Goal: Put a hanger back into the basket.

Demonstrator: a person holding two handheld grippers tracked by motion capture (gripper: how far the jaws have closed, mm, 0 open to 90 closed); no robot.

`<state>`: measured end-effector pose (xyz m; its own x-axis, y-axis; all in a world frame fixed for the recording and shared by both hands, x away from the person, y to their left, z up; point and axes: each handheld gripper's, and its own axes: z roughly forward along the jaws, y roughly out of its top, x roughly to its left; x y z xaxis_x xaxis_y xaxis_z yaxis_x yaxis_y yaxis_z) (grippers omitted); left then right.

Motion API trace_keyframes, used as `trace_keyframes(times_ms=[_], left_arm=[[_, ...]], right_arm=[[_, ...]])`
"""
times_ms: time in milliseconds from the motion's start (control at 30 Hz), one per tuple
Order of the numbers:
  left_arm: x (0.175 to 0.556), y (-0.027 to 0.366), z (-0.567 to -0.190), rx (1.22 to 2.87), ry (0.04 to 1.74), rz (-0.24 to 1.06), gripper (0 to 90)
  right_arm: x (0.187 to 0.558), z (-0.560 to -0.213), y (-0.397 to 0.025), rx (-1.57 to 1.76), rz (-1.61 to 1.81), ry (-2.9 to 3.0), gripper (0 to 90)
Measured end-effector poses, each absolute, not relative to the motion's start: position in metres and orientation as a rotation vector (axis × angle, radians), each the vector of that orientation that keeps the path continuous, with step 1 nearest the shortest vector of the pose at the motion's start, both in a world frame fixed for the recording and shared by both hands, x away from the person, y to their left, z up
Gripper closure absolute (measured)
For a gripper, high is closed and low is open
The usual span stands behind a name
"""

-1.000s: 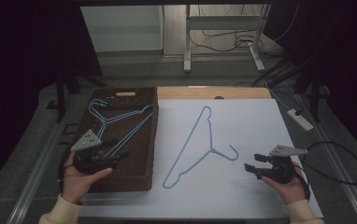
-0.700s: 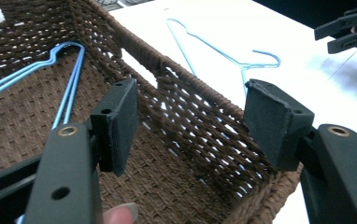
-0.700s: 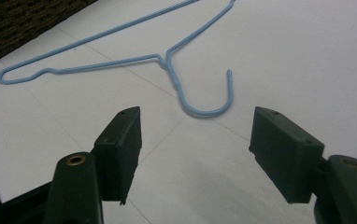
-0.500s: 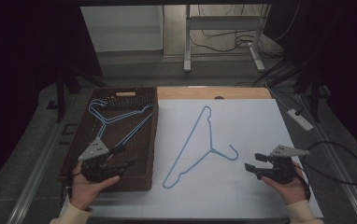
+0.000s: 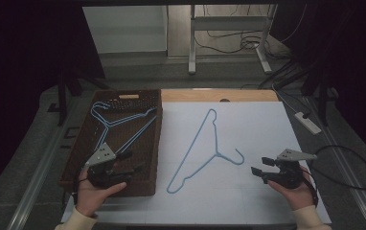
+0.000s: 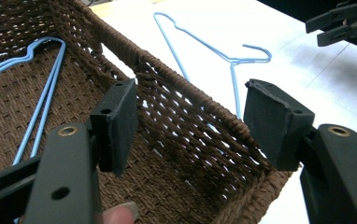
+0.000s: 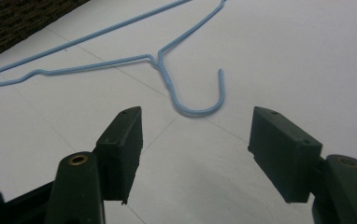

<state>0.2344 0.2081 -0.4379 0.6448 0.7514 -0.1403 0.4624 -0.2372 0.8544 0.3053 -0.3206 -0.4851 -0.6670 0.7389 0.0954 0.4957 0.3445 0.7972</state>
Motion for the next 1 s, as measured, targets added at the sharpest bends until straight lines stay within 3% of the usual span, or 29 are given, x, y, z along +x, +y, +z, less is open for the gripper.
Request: trace_keyframes(times_ms=[100, 233, 433, 467, 533, 600, 1000], left_arm=[[0.233, 0.207, -0.437, 1.889, 0.954, 0.367, 36.0], [0.232, 0.204, -0.436, 1.893, 0.938, 0.36, 35.9], [0.23, 0.202, -0.436, 1.9, 0.926, 0.356, 35.8], [0.23, 0.202, -0.436, 1.9, 0.926, 0.356, 35.8], [0.23, 0.201, -0.436, 1.902, 0.925, 0.355, 35.7], [0.229, 0.201, -0.437, 1.902, 0.926, 0.354, 35.7], [0.229, 0.2, -0.438, 1.91, 0.919, 0.35, 35.7]], right_arm=[[0.306, -0.485, -0.318, 1.105, 1.216, 2.331, 39.1], [0.313, -0.482, -0.305, 1.096, 1.167, 2.365, 48.7], [0.325, -0.479, -0.283, 1.076, 1.082, 2.434, 71.2], [0.325, -0.479, -0.283, 1.076, 1.082, 2.434, 71.2], [0.332, -0.478, -0.272, 1.094, 1.037, 2.464, 84.5], [0.337, -0.478, -0.265, 1.117, 1.027, 2.474, 90.0], [0.366, -0.499, -0.232, 1.257, 0.809, 2.497, 90.0]])
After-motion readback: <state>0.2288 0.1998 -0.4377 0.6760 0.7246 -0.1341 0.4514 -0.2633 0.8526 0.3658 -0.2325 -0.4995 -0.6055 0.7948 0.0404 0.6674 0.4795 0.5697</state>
